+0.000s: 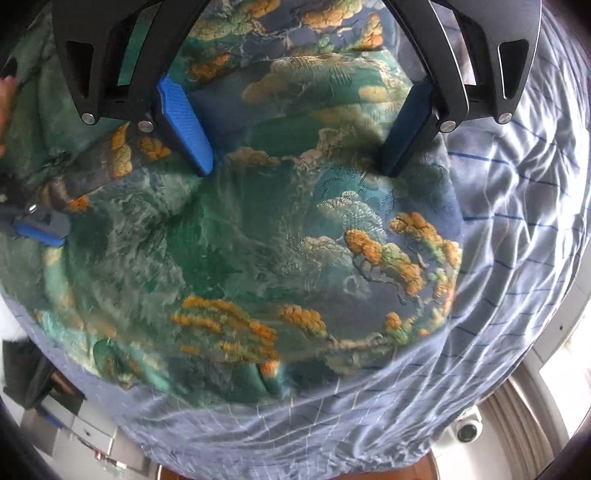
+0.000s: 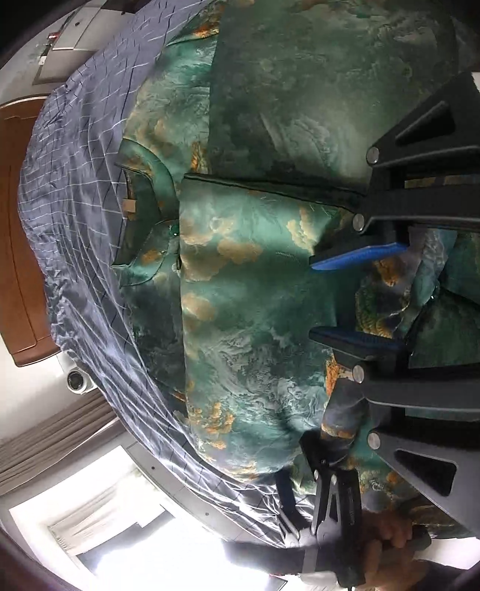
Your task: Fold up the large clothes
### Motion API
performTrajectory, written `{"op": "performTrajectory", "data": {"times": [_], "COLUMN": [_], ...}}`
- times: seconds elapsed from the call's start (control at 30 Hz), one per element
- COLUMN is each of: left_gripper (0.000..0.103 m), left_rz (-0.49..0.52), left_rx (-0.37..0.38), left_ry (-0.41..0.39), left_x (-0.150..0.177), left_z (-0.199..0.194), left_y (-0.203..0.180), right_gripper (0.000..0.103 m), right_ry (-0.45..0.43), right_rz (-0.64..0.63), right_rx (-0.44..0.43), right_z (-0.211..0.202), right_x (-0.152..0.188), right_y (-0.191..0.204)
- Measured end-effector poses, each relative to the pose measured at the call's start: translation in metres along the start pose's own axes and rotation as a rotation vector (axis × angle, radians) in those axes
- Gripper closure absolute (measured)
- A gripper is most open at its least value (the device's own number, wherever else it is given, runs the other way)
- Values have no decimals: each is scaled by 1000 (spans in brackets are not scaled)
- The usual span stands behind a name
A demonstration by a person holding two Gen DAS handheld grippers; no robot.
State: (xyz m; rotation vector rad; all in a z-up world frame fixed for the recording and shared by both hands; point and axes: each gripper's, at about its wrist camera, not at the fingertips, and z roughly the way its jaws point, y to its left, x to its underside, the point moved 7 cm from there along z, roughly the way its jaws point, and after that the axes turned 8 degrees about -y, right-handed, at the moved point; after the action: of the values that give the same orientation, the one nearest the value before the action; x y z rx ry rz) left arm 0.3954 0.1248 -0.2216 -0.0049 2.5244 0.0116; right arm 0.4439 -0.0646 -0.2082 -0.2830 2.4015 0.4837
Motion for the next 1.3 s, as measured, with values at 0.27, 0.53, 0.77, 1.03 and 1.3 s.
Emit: {"op": "performTrajectory", "data": {"times": [0.27,0.53,0.77,1.03,1.3], "left_gripper": [11,4,5,5,5], "left_rz": [-177,-202,-171,-25,17], "left_rx": [16,-41,-42,-19,38], "left_ry": [-42,-16,-63,-104,-120], "left_x": [-57,-58,-50,4,84], "left_z": [17,67,39,-24,-90], "left_y": [28,38,36,19,-5], "right_gripper": [71,71,71,71,55], "right_ry": [-11,-16,-15,-5,16], "right_rz": [5,-14,-10,17,-53], "right_rx": [-12,-3,-1,9,86], "right_z": [1,4,3,-31,-107], "right_x": [1,4,4,7,55], "right_y": [1,2,1,0,-4]}}
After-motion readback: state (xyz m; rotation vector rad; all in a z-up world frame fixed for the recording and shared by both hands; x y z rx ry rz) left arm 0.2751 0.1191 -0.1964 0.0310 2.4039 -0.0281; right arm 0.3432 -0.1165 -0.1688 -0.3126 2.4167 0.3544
